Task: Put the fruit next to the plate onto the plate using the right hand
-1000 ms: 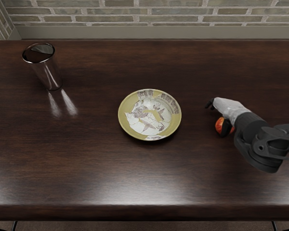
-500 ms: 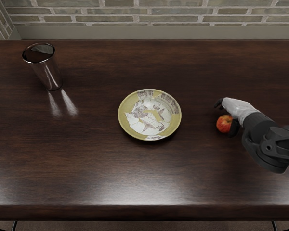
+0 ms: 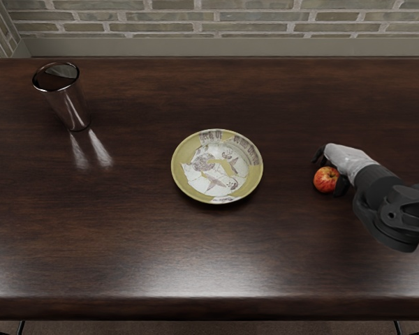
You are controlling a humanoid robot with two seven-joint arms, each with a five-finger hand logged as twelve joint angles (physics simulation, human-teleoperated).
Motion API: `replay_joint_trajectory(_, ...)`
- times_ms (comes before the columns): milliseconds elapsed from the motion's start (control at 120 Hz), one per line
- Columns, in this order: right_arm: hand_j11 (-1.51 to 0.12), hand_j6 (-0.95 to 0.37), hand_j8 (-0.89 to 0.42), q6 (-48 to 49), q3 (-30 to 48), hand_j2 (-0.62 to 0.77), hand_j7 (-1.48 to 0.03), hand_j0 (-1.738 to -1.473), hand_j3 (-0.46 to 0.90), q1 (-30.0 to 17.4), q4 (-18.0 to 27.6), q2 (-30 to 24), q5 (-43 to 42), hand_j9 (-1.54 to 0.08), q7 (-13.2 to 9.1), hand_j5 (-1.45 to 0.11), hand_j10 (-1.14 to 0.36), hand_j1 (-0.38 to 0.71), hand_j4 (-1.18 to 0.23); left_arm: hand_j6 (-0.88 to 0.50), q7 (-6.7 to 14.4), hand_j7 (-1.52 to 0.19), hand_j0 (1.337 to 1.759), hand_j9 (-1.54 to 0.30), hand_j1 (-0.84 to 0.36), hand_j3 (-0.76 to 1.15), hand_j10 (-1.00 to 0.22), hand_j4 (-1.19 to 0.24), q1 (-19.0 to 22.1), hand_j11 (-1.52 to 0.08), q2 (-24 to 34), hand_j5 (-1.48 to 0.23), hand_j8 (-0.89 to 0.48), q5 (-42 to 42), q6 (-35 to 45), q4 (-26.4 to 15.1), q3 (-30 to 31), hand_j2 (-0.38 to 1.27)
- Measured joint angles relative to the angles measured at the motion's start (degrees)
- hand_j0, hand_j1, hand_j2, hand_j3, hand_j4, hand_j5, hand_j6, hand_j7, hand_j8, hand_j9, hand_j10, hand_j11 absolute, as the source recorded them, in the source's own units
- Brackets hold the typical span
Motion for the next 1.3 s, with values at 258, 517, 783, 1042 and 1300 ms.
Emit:
replay_joint_trajectory(258,-0.57,-0.44,-0.44,0.03,-0.01,-0.07,-0.57,-1.657,0.0,-0.18,-0.1,0.74,0.28,-0.57,-0.05,-0.57,-0.44,0.15,-0.43,0.0,0.01,0.0,1.658,0.0,0.35,0.0,0.0,0.0,0.0,0.0,0.0,0.0,0.0,0.0,0.0,0.0,0.0,0.0)
replay_joint_trajectory(517,-0.65,-0.49,-0.44,0.1,-0.01,-0.03,-0.64,-1.657,0.0,-0.21,-0.2,0.8,0.39,-0.65,-0.01,-0.65,-0.49,0.21,-0.49,0.0,-0.01,0.0,1.658,0.0,0.35,0.0,0.0,0.0,0.0,0.0,0.0,0.0,0.0,0.0,0.0,0.0,0.0,0.0)
replay_joint_trajectory(783,-0.75,-0.47,-0.41,0.17,0.05,0.08,-0.74,-1.656,0.0,-0.12,-0.24,0.8,0.09,-0.75,-0.02,-0.75,-0.56,0.24,-0.56,0.0,0.0,0.0,1.658,0.0,0.35,0.0,0.0,0.0,0.0,0.0,0.0,0.0,0.0,0.0,0.0,0.0,0.0,0.0)
replay_joint_trajectory(1042,-0.79,-0.46,-0.4,0.45,0.36,0.12,-0.77,-1.657,0.0,0.63,0.37,0.51,0.42,-0.79,0.01,-0.8,-0.58,0.24,-0.58,0.0,0.0,0.0,1.658,0.0,0.35,0.0,0.0,0.0,0.0,0.0,0.0,0.0,0.0,0.0,0.0,-0.01,0.0,0.0)
replay_joint_trajectory(1300,-0.81,-0.46,-0.4,3.01,3.1,0.12,-0.78,-1.658,0.0,3.52,3.55,-1.57,0.87,-0.81,0.01,-0.81,-0.58,0.24,-0.58,0.0,-0.01,0.0,1.658,0.0,0.35,0.0,0.0,0.0,0.0,0.0,0.0,0.0,0.0,0.0,0.0,0.0,0.0,0.0)
